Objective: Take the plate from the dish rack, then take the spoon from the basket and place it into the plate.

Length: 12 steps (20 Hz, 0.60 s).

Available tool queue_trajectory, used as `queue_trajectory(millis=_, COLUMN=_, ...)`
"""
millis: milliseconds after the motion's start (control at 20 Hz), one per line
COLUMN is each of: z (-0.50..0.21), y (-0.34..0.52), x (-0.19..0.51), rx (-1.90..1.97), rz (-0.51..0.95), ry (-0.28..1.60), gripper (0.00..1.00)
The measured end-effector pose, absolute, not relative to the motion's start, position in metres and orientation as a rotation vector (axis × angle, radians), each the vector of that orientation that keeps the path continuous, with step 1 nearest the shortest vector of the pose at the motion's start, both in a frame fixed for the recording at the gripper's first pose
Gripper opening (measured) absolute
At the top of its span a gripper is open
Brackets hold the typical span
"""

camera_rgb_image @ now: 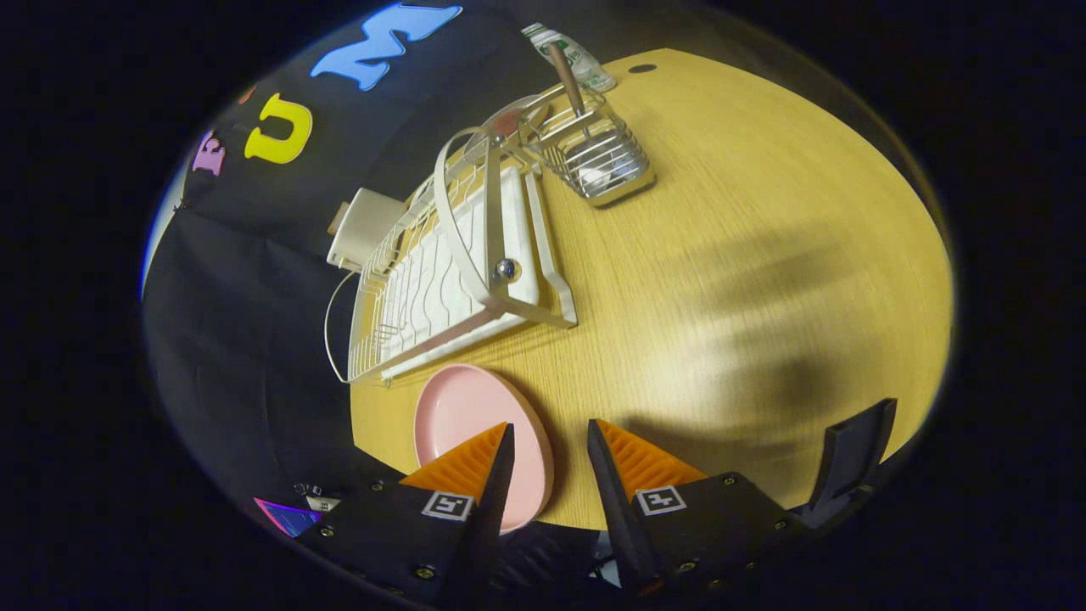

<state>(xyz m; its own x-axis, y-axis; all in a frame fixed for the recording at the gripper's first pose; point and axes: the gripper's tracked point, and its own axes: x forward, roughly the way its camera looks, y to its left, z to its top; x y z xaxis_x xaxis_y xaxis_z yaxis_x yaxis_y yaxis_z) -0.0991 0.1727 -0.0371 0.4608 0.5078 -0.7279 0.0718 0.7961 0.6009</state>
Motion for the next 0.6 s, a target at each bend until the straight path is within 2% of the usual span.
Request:
queue_trajectory(millis=500, z=0.024, y=0.096, x=0.008, rx=0.637, rz=0.116, ry=0.782, gripper=0.55)
queue_trajectory(millis=550, z=0.032, y=0.091, x=0.019, rx=0.641, rz=0.100, ry=0.748, gripper=0.58)
queue_trajectory(millis=600, z=0.039, y=0.085, x=0.031, rx=0.652, rz=0.087, ry=0.715, gripper=0.70)
